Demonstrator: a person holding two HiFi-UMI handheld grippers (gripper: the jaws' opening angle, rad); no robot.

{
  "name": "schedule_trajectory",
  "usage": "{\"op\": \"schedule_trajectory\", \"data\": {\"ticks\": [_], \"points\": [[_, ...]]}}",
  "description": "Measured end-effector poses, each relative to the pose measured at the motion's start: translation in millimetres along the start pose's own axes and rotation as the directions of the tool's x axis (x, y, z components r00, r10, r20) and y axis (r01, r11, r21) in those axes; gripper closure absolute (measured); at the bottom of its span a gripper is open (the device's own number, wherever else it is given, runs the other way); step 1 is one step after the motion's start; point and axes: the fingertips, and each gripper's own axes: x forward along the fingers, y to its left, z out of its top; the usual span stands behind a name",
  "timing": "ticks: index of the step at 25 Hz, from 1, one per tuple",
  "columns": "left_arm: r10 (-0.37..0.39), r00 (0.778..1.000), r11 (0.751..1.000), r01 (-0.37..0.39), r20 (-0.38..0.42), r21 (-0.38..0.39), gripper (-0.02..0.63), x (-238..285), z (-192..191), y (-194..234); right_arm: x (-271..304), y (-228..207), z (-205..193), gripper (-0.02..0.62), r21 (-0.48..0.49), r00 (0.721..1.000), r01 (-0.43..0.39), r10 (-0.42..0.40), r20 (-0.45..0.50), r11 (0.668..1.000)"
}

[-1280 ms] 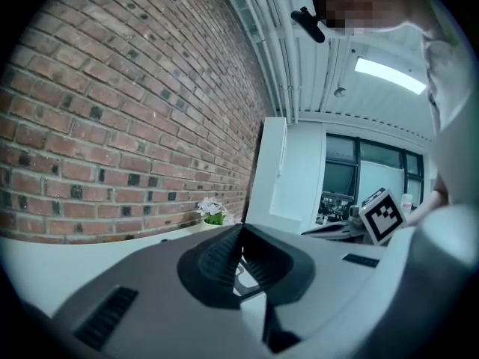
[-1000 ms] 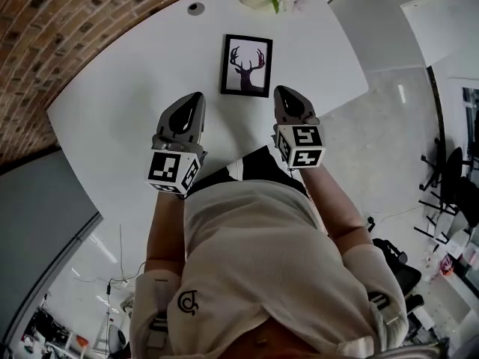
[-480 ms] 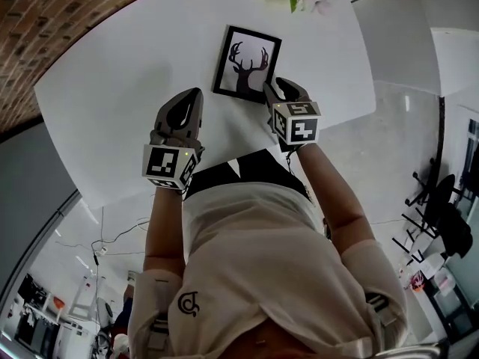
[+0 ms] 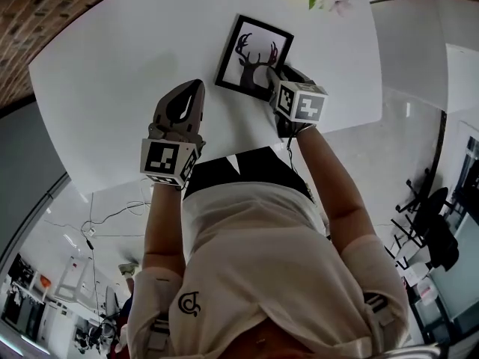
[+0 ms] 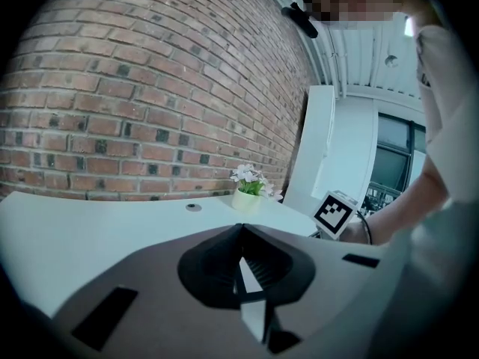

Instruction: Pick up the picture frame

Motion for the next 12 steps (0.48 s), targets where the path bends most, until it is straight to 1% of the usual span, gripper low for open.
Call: {"op": "schedule_trajectory", "data": {"ticks": [2,7,12], "points": [[0.012,1.000,1.000,-0.012,0.006,-0.001,0.592,-1.2,2.1,1.5,2.4,-2.3,-4.1,0.448,0.007,1.000,0.018,-0.018,-0.019,1.000],[0.031,0.999,0.999,-0.030,0.017,-0.020,0.592,-8.9,0.4,0.2,2.0,-3.7,-4.2,0.462,0.018,0.999,0.033,-0.033,-0.005,0.999],[0.044,0.999,0.999,-0.044,0.013,-0.029,0.592,-11.8,-13.6,-7.1,6.5,-4.1,-8.3,0.477,0.046,1.000,-0.007,0.007,-0.011,0.999]]}}
